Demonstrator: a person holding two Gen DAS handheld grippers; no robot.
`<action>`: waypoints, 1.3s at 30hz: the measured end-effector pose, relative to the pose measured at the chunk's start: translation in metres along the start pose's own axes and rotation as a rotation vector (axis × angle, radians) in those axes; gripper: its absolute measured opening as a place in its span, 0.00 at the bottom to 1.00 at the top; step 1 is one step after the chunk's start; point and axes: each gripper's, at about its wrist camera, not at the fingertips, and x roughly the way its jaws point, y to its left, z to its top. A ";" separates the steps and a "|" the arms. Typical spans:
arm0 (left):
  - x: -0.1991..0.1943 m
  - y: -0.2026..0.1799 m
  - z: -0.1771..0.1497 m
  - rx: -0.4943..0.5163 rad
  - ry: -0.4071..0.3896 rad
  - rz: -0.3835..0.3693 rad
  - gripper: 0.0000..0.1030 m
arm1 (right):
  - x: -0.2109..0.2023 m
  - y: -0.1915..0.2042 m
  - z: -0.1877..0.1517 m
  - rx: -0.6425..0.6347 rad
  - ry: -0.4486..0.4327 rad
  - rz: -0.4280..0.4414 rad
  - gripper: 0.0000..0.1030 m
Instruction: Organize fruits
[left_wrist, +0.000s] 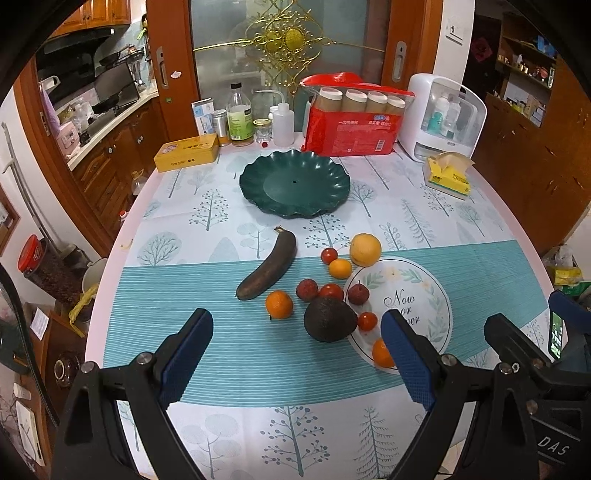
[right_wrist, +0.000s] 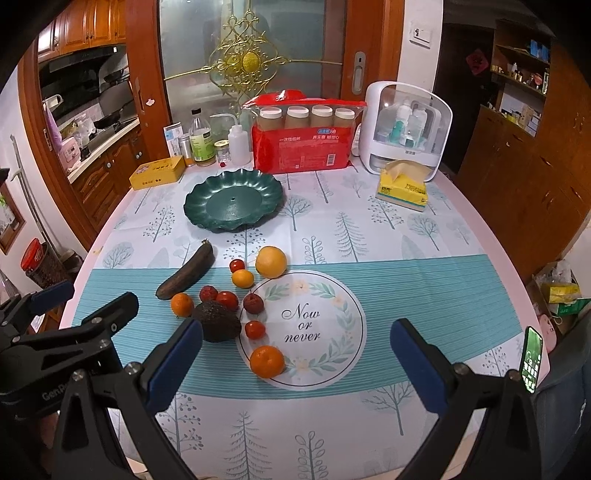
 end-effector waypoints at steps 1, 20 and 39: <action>0.000 0.000 0.000 0.000 0.000 -0.002 0.89 | 0.000 0.000 0.000 -0.001 0.000 0.000 0.99; 0.048 0.006 0.007 -0.094 0.101 0.010 0.89 | 0.059 -0.004 0.006 -0.089 0.155 0.096 0.90; 0.143 0.021 -0.011 -0.078 0.337 -0.113 0.89 | 0.169 0.013 -0.043 -0.317 0.437 0.308 0.64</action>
